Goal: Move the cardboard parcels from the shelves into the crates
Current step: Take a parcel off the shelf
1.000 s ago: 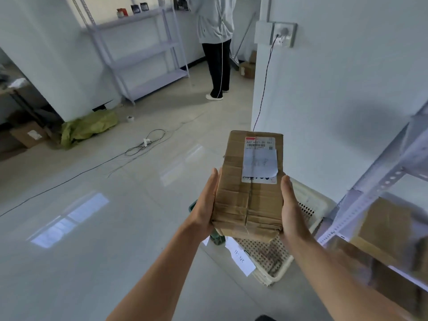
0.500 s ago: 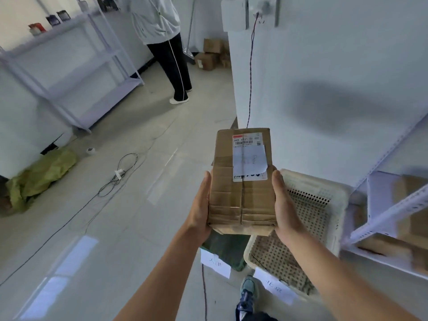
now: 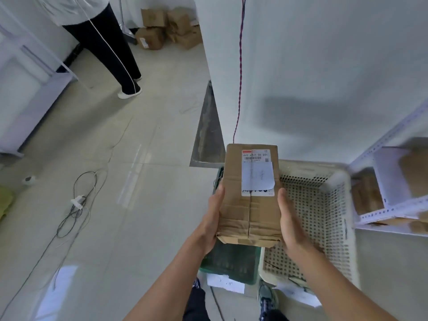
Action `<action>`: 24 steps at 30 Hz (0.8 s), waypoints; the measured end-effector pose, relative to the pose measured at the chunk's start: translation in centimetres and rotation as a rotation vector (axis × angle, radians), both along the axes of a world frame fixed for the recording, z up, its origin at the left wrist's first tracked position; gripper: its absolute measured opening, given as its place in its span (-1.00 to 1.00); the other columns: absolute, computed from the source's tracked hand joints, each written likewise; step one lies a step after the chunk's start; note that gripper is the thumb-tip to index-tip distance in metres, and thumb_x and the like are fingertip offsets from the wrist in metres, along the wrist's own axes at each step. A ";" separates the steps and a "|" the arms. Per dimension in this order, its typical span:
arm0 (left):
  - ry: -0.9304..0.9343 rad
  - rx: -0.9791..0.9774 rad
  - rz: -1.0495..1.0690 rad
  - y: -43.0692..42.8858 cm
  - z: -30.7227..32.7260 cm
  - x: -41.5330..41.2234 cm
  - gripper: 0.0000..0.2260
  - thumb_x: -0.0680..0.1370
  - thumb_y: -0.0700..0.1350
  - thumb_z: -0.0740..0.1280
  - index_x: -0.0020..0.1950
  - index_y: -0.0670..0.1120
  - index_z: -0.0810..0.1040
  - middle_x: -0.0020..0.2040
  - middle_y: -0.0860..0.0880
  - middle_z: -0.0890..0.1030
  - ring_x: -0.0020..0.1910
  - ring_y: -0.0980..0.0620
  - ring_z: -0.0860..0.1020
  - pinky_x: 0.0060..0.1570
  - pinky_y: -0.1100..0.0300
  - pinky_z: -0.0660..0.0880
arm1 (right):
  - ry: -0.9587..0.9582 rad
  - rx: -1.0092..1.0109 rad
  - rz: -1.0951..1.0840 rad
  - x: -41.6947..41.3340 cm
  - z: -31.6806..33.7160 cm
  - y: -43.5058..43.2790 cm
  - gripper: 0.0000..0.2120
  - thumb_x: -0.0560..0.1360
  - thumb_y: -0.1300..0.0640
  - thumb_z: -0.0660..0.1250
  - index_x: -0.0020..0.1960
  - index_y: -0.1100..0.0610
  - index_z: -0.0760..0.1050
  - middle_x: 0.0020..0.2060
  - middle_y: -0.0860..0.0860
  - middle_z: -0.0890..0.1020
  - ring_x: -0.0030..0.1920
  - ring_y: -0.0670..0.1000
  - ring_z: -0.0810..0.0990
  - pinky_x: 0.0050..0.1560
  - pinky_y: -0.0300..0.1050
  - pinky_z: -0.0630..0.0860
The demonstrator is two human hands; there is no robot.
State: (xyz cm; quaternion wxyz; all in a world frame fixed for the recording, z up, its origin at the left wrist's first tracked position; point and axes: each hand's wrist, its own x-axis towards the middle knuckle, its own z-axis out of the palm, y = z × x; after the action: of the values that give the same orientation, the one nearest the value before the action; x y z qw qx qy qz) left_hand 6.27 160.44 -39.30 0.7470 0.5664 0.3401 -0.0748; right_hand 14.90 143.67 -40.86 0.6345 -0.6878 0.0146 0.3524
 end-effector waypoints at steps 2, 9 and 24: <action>0.037 -0.007 -0.034 2.2 -3.2 1.5 -0.33 0.52 0.59 0.13 0.59 0.40 0.39 0.58 0.01 0.50 0.53 -0.10 0.51 0.54 -0.26 0.43 | 0.043 -0.064 -0.041 0.8 -2.8 1.6 -0.19 0.55 -0.47 -0.07 0.71 -0.13 0.10 0.71 -0.13 0.12 0.70 -0.07 0.07 0.71 0.12 -0.04; 0.145 -0.105 -0.172 10.5 -19.7 6.7 -0.13 0.40 0.68 0.17 0.67 0.39 0.25 0.69 0.05 0.32 0.67 -0.08 0.30 0.66 -0.28 0.20 | 0.128 -0.151 -0.167 4.1 -17.9 9.0 -0.03 0.42 -0.60 0.01 0.69 -0.11 0.22 0.67 -0.02 0.29 0.67 0.06 0.24 0.68 0.24 0.13; 0.234 -0.161 -0.189 20.3 -47.8 15.3 -0.42 0.63 0.52 0.06 0.34 0.27 0.69 0.32 0.10 0.74 0.28 0.07 0.72 0.23 0.03 0.67 | 0.255 -0.182 -0.283 11.6 -48.5 19.4 -0.25 0.54 -0.53 0.08 0.66 -0.26 0.24 0.66 -0.15 0.29 0.66 -0.04 0.23 0.68 0.21 0.08</action>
State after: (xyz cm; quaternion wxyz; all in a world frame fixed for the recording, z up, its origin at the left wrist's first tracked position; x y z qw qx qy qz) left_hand 21.52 180.76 -87.09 0.7350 0.5214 0.3628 -0.2373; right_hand 26.52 163.07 -89.32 0.6058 -0.6833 0.2229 0.3413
